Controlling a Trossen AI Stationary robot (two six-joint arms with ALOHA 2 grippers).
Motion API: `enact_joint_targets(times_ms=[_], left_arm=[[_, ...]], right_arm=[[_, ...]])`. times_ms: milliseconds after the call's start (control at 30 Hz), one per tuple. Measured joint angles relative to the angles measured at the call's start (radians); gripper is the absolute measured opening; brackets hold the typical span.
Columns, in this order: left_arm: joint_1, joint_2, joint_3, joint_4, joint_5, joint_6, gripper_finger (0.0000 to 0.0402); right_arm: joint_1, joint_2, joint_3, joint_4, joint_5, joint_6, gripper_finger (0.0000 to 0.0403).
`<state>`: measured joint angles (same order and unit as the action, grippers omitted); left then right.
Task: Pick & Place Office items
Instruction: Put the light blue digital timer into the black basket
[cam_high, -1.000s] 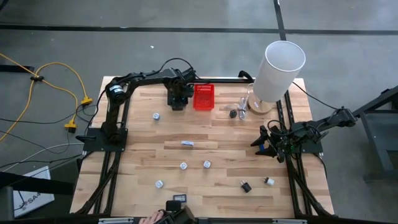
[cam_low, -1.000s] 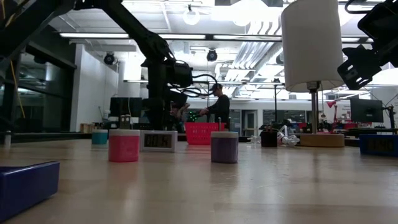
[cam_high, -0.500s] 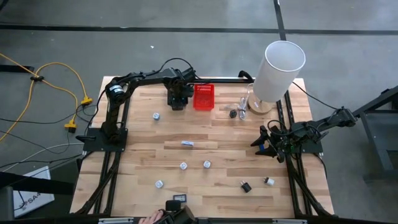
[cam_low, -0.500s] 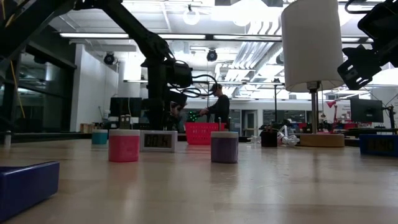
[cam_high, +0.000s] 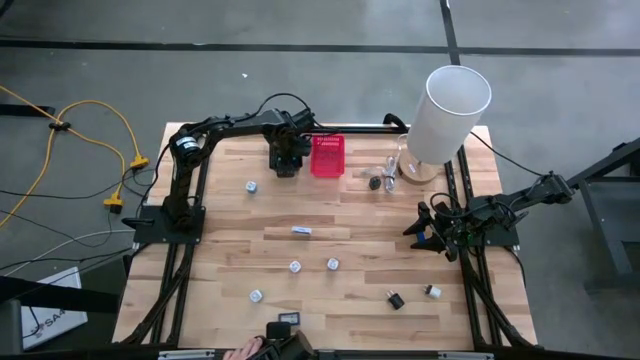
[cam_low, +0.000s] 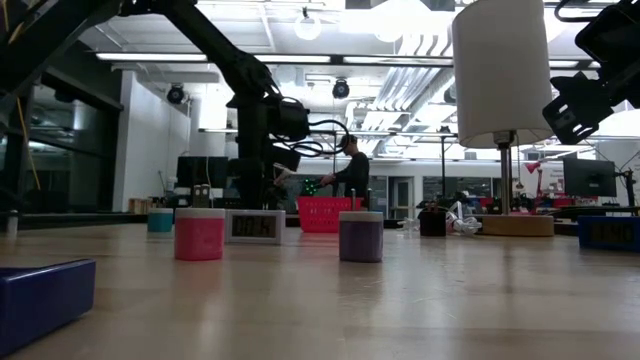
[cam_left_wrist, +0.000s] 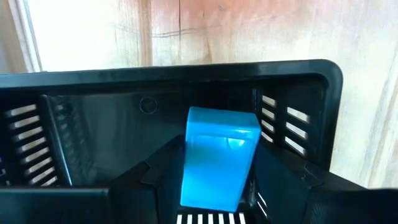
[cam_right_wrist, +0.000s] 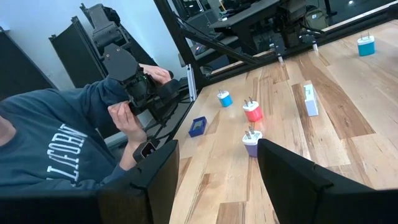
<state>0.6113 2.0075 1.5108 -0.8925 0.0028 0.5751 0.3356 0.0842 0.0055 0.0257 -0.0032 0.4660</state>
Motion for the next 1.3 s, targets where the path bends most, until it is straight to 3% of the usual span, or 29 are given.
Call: enact_joint_targets(times_ms=[533,900,1300], left_arm=[[0.003,0.0,0.0,-0.001,0.003,-0.023,0.0178],[0.013,0.0,0.0,-0.001,0.035,-0.023,0.023],[0.017,-0.001,0.0,0.0,0.026,-0.006,0.0233]], right_arm=[[0.0,0.0,0.0,0.0,0.0,0.0,0.0204],[0.0,0.0,0.0,0.0,0.0,0.0,0.0204],[0.0,0.0,0.0,0.0,0.0,0.0,0.0204]])
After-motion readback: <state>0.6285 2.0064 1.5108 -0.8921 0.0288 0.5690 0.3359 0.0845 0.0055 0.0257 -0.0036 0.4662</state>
